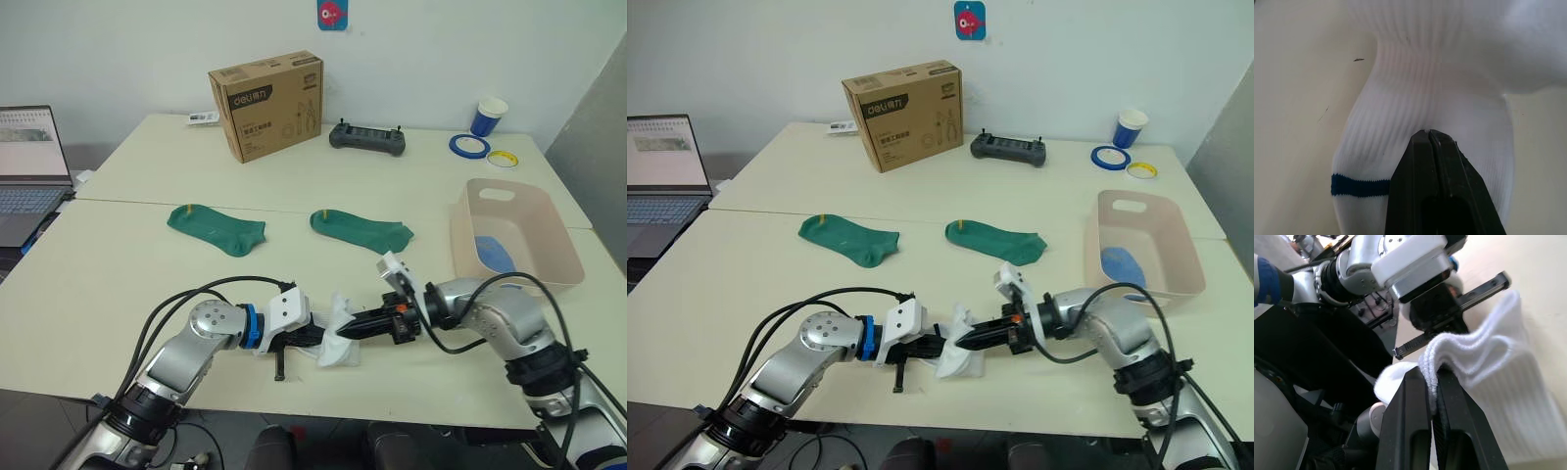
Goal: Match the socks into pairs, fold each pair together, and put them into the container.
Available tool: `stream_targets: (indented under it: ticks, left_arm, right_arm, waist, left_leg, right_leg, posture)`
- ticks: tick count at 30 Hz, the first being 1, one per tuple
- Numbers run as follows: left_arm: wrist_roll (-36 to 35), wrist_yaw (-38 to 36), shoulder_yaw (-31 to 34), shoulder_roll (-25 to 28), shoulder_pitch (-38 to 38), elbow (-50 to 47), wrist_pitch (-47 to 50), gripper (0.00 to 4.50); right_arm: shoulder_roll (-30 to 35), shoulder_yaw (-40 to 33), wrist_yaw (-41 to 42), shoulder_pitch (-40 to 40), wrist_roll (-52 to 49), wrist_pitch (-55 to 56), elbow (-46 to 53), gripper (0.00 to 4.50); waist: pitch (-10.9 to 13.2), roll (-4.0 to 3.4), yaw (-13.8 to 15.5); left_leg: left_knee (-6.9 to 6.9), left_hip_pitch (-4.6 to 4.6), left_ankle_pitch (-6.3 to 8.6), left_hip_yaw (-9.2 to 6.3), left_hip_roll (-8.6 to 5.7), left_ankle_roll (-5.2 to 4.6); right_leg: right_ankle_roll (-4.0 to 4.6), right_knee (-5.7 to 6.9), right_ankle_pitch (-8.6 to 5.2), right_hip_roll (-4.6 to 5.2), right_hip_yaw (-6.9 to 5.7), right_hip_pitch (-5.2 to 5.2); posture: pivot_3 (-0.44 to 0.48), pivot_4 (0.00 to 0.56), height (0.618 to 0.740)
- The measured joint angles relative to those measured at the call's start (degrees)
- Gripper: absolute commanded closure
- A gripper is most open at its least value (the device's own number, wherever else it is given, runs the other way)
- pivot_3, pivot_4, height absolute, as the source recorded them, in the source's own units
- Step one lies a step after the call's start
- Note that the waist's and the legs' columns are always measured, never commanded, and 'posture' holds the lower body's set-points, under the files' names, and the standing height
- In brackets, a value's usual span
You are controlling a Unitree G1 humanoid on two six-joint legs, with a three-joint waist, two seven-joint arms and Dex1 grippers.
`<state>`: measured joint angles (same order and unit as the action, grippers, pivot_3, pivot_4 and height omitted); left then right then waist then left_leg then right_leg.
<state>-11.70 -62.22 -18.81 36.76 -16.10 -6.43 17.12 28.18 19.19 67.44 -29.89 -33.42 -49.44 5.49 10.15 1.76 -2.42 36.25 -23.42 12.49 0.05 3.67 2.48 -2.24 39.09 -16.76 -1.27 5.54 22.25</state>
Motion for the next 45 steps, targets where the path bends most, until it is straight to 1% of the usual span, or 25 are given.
stream_targets:
  ticks: [6,10,13,18,21,22,24,26,28,29,32,36,39,42,45]
  left_arm:
    - [-0.2,0.3,0.8,0.1,0.6,-0.8,1.2,4.48]
    - [-0.5,0.5,1.3,0.2,1.6,-1.7,1.8,4.5]
    - [-0.5,0.6,1.6,0.2,1.9,-2.2,2.3,4.5]
    - [-0.7,0.4,1.9,0.2,2.0,-2.3,2.5,4.5]
    - [-0.7,0.3,2.0,0.2,2.0,-2.2,2.5,4.5]
    - [-0.7,0.3,2.0,0.3,2.0,-2.2,2.5,4.5]
    - [-0.7,0.3,2.0,0.3,2.0,-2.1,2.4,4.5]
    - [-0.8,0.2,2.0,0.3,2.0,-2.1,2.4,4.5]
    - [-0.9,0.2,2.0,0.5,2.0,-2.1,2.4,4.5]
    - [-0.9,0.2,2.0,0.6,2.0,-2.1,2.4,4.5]
    - [-1.1,0.2,2.4,0.8,2.0,-2.1,2.5,4.5]
    - [-2.4,0.4,4.3,1.2,2.4,-2.2,3.5,4.5]
    - [-4.6,1.1,8.6,2.8,3.8,-3.1,5.8,4.5]
    - [-7.6,0.6,13.9,6.7,4.8,-5.8,8.3,4.5]
    - [-10.0,-0.5,16.9,9.0,4.9,-7.8,10.2,4.5]
  right_arm:
    - [-2.5,1.4,-0.7,-0.2,3.0,2.4,-3.8,4.5]
    - [-2.5,0.2,-1.3,-0.2,2.9,2.1,-3.8,3.43]
    - [-2.7,-1.2,-1.9,-0.1,2.1,1.2,-3.2,2.43]
    - [-1.7,-6.6,-3.4,1.3,-3.9,-3.8,3.4,2.43]
    - [-1.1,-8.0,-4.6,2.7,-4.4,-3.7,4.8,2.43]
    - [-0.9,-8.1,-5.2,3.4,-3.8,-2.4,5.1,2.61]
    - [-0.2,-7.1,-5.5,5.0,0.1,3.7,5.1,3.02]
    - [0.5,-5.3,-5.2,6.4,4.7,10.8,4.4,3.7]
    - [0.6,-3.4,-4.9,7.5,7.6,14.9,3.0,4.37]
    - [0.6,-3.0,-4.8,7.8,8.0,15.8,2.9,4.44]
    - [0.3,-0.3,-4.3,8.1,11.8,20.2,2.1,4.44]
    - [-1.0,2.8,-4.9,8.7,16.5,25.3,-2.1,4.44]
    - [-2.5,3.1,-5.2,8.7,18.1,27.8,-4.3,4.44]
    - [-4.0,3.0,-5.7,8.7,18.7,28.3,-5.1,4.44]
    - [-4.1,2.9,-5.6,8.7,18.7,28.3,-5.2,4.44]
  waist:
    - [0.0,0.0,0.0]
    - [0.0,0.0,0.0]
    - [0.0,0.0,0.0]
    - [0.0,0.0,0.0]
    - [0.0,0.0,0.0]
    - [0.0,0.0,0.0]
    - [0.0,-0.01,0.0]
    - [0.0,0.0,-0.1]
    - [0.0,0.0,-0.1]
    - [0.0,0.0,-0.2]
    - [0.0,0.0,-0.4]
    - [0.0,0.0,-0.5]
    - [0.0,0.0,-0.7]
    - [0.0,0.01,-0.8]
    - [0.0,0.0,-0.8]
  left_leg:
    - [0.0,0.0,0.0,0.02,0.0,0.0]
    - [0.0,0.0,0.0,0.02,0.0,0.0]
    - [-0.02,0.0,0.0,0.02,0.0,0.0]
    - [-0.05,-0.02,0.0,0.0,0.0,0.0]
    - [-0.05,-0.02,0.0,0.01,0.0,0.0]
    - [-0.05,-0.01,0.0,0.01,0.0,0.0]
    - [-0.05,-0.01,0.0,0.03,-0.01,0.0]
    - [-0.05,-0.01,0.0,0.04,0.0,0.0]
    - [-0.05,-0.01,0.0,0.05,0.0,0.0]
    - [-0.06,-0.01,0.0,0.05,0.0,0.0]
    - [-0.06,-0.01,0.0,0.03,0.0,0.0]
    - [-0.06,-0.01,0.0,0.04,0.0,0.0]
    - [-0.07,-0.01,0.0,0.03,0.01,0.0]
    - [-0.13,-0.01,0.0,0.0,0.02,0.0]
    - [-0.12,-0.02,0.0,0.04,0.0,0.01]
  right_leg:
    - [0.0,0.0,0.0,0.0,0.01,0.01]
    - [0.01,0.0,-0.01,0.0,0.02,0.01]
    - [0.02,-0.01,-0.01,0.0,0.01,0.01]
    - [0.03,-0.03,-0.02,0.01,0.0,0.02]
    - [0.03,-0.03,-0.02,0.01,0.01,0.02]
    - [0.03,-0.03,-0.02,0.01,0.01,0.02]
    - [0.03,-0.03,-0.02,0.01,0.02,0.04]
    - [0.02,-0.04,-0.02,0.01,0.02,0.04]
    - [0.03,-0.04,-0.02,0.01,0.03,0.04]
    - [0.03,-0.04,-0.02,0.01,0.03,0.05]
    - [0.03,-0.04,-0.02,0.0,0.02,0.04]
    - [0.03,-0.03,-0.02,0.01,0.03,0.05]
    - [0.04,-0.03,-0.03,0.01,0.02,0.06]
    - [0.08,-0.02,-0.06,0.01,-0.01,0.07]
    - [0.09,-0.05,-0.06,0.05,0.0,0.06]
  posture:
    - [0.0,0.15,0.74]
    - [0.0,0.15,0.74]
    - [0.0,0.15,0.74]
    - [0.0,0.15,0.74]
    - [0.0,0.15,0.74]
    - [0.0,0.15,0.74]
    - [0.0,0.15,0.74]
    - [0.0,0.15,0.74]
    - [0.0,0.15,0.74]
    - [0.0,0.15,0.74]
    - [0.0,0.15,0.74]
    - [0.0,0.15,0.74]
    - [0.0,0.15,0.74]
    - [0.0,0.15,0.74]
    - [0.0,0.15,0.74]
